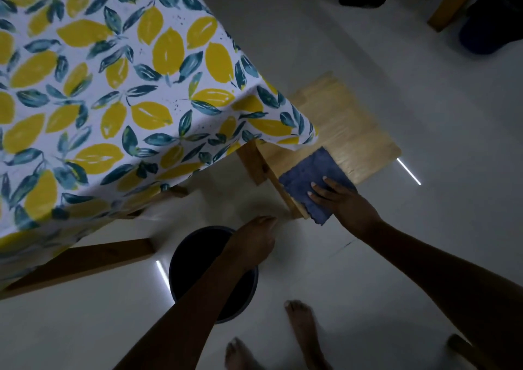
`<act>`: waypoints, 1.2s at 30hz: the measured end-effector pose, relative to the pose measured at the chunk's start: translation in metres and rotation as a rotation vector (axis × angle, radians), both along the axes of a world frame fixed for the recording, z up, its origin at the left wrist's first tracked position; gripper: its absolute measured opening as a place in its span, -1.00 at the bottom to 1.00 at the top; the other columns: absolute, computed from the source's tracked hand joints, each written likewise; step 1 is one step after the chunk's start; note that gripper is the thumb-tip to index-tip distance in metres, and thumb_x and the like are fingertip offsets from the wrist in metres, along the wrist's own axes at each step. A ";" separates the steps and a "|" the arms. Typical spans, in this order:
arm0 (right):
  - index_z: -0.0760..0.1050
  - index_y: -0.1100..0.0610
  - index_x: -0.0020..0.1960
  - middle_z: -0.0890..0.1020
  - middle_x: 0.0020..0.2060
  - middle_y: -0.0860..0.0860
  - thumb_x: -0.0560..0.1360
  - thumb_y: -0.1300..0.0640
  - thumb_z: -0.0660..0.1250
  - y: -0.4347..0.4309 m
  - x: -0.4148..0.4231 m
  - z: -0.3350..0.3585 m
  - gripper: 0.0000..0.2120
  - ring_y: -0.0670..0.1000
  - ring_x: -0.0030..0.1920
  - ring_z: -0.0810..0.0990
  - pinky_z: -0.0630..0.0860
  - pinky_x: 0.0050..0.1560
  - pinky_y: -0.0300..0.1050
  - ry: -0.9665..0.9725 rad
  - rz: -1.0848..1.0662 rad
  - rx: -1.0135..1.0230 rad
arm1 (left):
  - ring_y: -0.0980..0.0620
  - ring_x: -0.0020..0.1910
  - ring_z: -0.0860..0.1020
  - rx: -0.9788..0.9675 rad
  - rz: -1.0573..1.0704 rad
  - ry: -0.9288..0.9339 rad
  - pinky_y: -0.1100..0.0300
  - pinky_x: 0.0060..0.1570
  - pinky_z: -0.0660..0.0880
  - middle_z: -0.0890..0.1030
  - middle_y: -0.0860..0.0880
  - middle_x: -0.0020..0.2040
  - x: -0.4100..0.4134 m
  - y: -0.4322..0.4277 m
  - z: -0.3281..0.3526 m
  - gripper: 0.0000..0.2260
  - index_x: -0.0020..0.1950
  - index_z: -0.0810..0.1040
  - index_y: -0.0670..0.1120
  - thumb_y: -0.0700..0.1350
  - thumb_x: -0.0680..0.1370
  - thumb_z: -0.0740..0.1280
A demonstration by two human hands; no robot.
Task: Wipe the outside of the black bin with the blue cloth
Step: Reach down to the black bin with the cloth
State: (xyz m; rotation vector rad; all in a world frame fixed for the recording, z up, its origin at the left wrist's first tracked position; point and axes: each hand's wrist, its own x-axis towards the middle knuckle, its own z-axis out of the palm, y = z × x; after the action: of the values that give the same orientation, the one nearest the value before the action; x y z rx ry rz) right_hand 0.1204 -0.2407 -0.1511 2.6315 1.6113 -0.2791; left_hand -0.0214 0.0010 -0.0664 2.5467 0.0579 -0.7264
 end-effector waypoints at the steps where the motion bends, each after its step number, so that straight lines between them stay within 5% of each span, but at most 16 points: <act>1: -0.08 0.13 0.54 0.27 0.39 0.04 0.50 0.31 0.05 -0.002 -0.002 0.004 -0.35 0.02 0.53 -0.15 -0.08 0.50 -0.05 0.028 0.001 -0.009 | 0.00 0.48 0.28 -0.001 0.012 -0.011 0.30 0.43 0.08 0.31 -0.10 0.51 -0.001 0.002 -0.003 -0.55 0.51 0.25 -0.17 -0.14 0.62 0.21; 4: -0.09 0.14 0.54 0.37 0.32 0.06 0.60 0.31 -0.07 -0.002 -0.013 0.015 -0.47 -0.03 0.53 -0.07 -0.10 0.50 -0.11 0.005 -0.039 0.143 | 0.03 0.50 0.24 -0.005 0.009 -0.014 0.33 0.42 0.06 0.27 -0.06 0.53 -0.005 0.007 -0.002 -0.53 0.53 0.21 -0.13 -0.08 0.63 0.19; 7: 0.27 0.15 0.39 0.61 0.18 0.12 0.53 0.30 0.16 0.013 -0.038 0.017 -0.58 0.09 0.27 0.49 0.28 0.35 -0.07 0.159 -0.156 0.282 | 0.02 0.50 0.24 -0.011 0.032 -0.007 0.33 0.41 0.06 0.26 -0.06 0.53 -0.015 0.013 -0.002 -0.52 0.53 0.20 -0.14 -0.08 0.63 0.19; 8: 0.32 0.15 0.34 0.63 0.15 0.13 0.55 0.26 0.18 0.018 -0.050 0.016 -0.64 0.09 0.20 0.53 0.35 0.27 -0.04 0.202 -0.183 0.313 | 0.01 0.49 0.26 -0.021 0.037 -0.009 0.31 0.41 0.08 0.27 -0.07 0.53 -0.020 0.015 -0.002 -0.52 0.53 0.20 -0.13 -0.08 0.63 0.20; 10: 0.24 0.15 0.43 0.46 0.36 0.08 0.65 0.17 0.00 0.033 -0.080 0.016 -0.64 0.03 0.37 0.34 0.24 0.37 -0.09 0.228 -0.191 0.378 | -0.03 0.46 0.30 -0.038 0.051 -0.003 0.25 0.39 0.17 0.30 -0.08 0.51 -0.033 0.022 -0.005 -0.53 0.52 0.23 -0.12 -0.07 0.63 0.20; 11: 0.09 0.13 0.51 0.22 0.50 -0.01 0.66 0.15 -0.10 0.040 -0.098 0.013 -0.58 -0.03 0.48 0.14 0.09 0.45 -0.12 0.223 -0.183 0.387 | -0.06 0.44 0.33 -0.043 0.052 0.014 0.22 0.38 0.21 0.32 -0.09 0.50 -0.042 0.025 -0.007 -0.54 0.52 0.24 -0.12 -0.08 0.63 0.20; 13: -0.08 0.06 0.53 -0.09 0.53 -0.22 0.66 0.11 -0.12 0.051 -0.135 0.010 -0.55 -0.14 0.51 -0.06 -0.06 0.48 -0.20 0.313 -0.204 0.421 | -0.09 0.41 0.36 -0.042 0.057 0.040 0.17 0.35 0.27 0.34 -0.09 0.48 -0.064 0.032 -0.015 -0.56 0.50 0.26 -0.11 -0.07 0.63 0.19; 17: 0.31 0.03 0.36 0.39 0.36 0.03 0.62 0.12 0.13 0.080 -0.195 0.007 -0.69 0.04 0.29 0.46 0.23 0.33 -0.41 0.610 -0.559 0.580 | -0.10 0.40 0.38 -0.028 0.110 0.098 0.07 0.35 0.36 0.34 -0.06 0.49 -0.119 0.047 -0.038 -0.55 0.52 0.23 -0.05 -0.03 0.63 0.16; 20: 0.26 -0.04 0.32 0.41 0.28 0.01 0.55 0.29 0.24 0.091 -0.227 -0.015 -0.58 0.07 0.32 0.43 0.26 0.37 -0.20 0.739 -0.545 0.538 | -0.10 0.41 0.38 -0.025 0.166 0.111 0.09 0.37 0.33 0.37 -0.08 0.47 -0.164 0.055 -0.069 -0.55 0.51 0.26 -0.06 -0.02 0.62 0.18; 24: 0.29 -0.01 0.35 0.43 0.26 -0.07 0.55 0.31 0.25 0.105 -0.250 -0.050 -0.56 -0.20 0.28 0.39 0.21 0.24 -0.53 0.795 -0.578 0.551 | -0.08 0.40 0.39 -0.035 0.218 0.150 0.06 0.40 0.32 0.39 -0.10 0.46 -0.212 0.062 -0.120 -0.54 0.50 0.27 -0.08 -0.04 0.61 0.20; 27: 0.29 0.04 0.35 0.44 0.27 0.00 0.51 0.35 0.30 0.112 -0.263 -0.076 -0.51 -0.05 0.28 0.44 0.20 0.32 -0.46 0.790 -0.526 0.555 | -0.07 0.39 0.40 -0.037 0.244 0.151 0.11 0.40 0.32 0.40 -0.10 0.45 -0.234 0.064 -0.160 -0.53 0.51 0.27 -0.08 -0.04 0.61 0.21; 32: 0.37 0.30 0.33 0.45 0.18 0.05 0.46 0.45 0.31 0.113 -0.267 -0.108 -0.55 -0.14 0.19 0.45 0.19 0.24 -0.57 0.681 -0.495 0.564 | -0.11 0.38 0.41 -0.062 0.224 0.163 0.07 0.38 0.35 0.43 -0.13 0.42 -0.253 0.057 -0.209 -0.46 0.50 0.29 -0.11 0.09 0.58 0.25; 36: 0.47 0.30 0.26 0.56 0.07 0.03 0.49 0.41 0.29 0.118 -0.280 -0.116 -0.66 -0.01 0.06 0.54 0.28 0.10 -0.57 0.590 -0.530 0.557 | -0.15 0.39 0.39 0.106 0.108 0.246 0.00 0.39 0.34 0.42 -0.15 0.42 -0.266 0.034 -0.235 -0.42 0.48 0.30 -0.14 0.15 0.56 0.25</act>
State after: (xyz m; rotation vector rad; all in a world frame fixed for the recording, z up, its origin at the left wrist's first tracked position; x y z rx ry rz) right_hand -0.1599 -0.1228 -0.2670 3.6579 1.1594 -0.7918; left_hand -0.2870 0.0350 -0.3010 2.5152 0.3211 -1.0134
